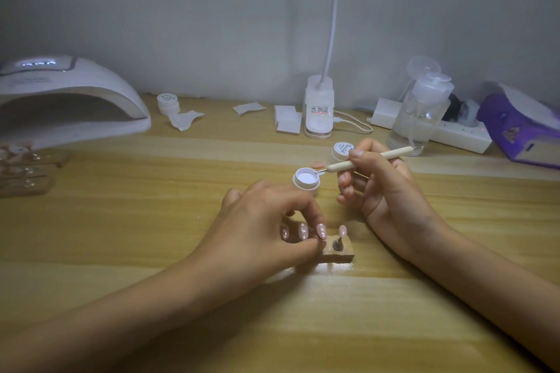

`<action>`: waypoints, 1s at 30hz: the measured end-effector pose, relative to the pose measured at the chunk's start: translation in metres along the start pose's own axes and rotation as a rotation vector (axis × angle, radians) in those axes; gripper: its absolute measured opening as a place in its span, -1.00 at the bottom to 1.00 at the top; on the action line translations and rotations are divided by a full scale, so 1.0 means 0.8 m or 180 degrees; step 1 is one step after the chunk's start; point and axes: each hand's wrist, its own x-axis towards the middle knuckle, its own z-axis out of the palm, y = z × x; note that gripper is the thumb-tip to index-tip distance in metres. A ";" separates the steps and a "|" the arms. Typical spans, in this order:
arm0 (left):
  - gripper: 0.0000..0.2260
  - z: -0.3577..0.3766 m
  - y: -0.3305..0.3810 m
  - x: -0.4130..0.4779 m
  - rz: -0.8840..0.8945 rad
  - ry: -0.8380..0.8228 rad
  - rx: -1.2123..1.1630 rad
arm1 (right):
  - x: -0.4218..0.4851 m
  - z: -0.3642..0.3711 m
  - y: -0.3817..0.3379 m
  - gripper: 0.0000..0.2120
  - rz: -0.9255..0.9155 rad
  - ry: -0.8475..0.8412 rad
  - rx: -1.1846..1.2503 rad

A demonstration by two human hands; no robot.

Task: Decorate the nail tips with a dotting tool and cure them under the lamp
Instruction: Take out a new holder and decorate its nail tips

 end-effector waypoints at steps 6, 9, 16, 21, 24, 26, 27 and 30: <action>-0.81 -0.002 -0.002 -0.001 0.0083 -0.0130 0.0250 | 0.001 0.000 0.000 -0.83 0.0012 0.0016 0.0007; -0.70 -0.008 -0.001 0.000 0.0152 -0.0231 0.0386 | 0.001 -0.001 0.000 -0.83 0.0020 0.0031 0.0022; -0.79 -0.021 -0.001 0.000 0.0127 -0.0453 0.0374 | 0.001 -0.002 0.000 -0.85 0.0043 0.0041 0.0044; -0.76 -0.022 0.005 0.001 0.0157 -0.0544 0.0575 | 0.001 -0.002 -0.001 -0.85 0.0051 0.0058 0.0062; -0.80 -0.013 0.013 0.000 0.0239 -0.0450 0.0814 | 0.001 -0.002 -0.001 -0.85 0.0047 0.0052 0.0071; -0.87 -0.009 0.017 0.001 0.0311 -0.0373 0.0924 | 0.001 -0.002 0.000 -0.85 0.0040 0.0047 0.0076; -0.90 -0.008 0.018 0.001 0.0330 -0.0350 0.0949 | 0.001 -0.003 0.000 -0.85 0.0037 0.0043 0.0077; -0.90 -0.006 0.020 0.002 0.0350 -0.0321 0.0927 | 0.002 -0.003 0.000 -0.85 0.0036 0.0037 0.0073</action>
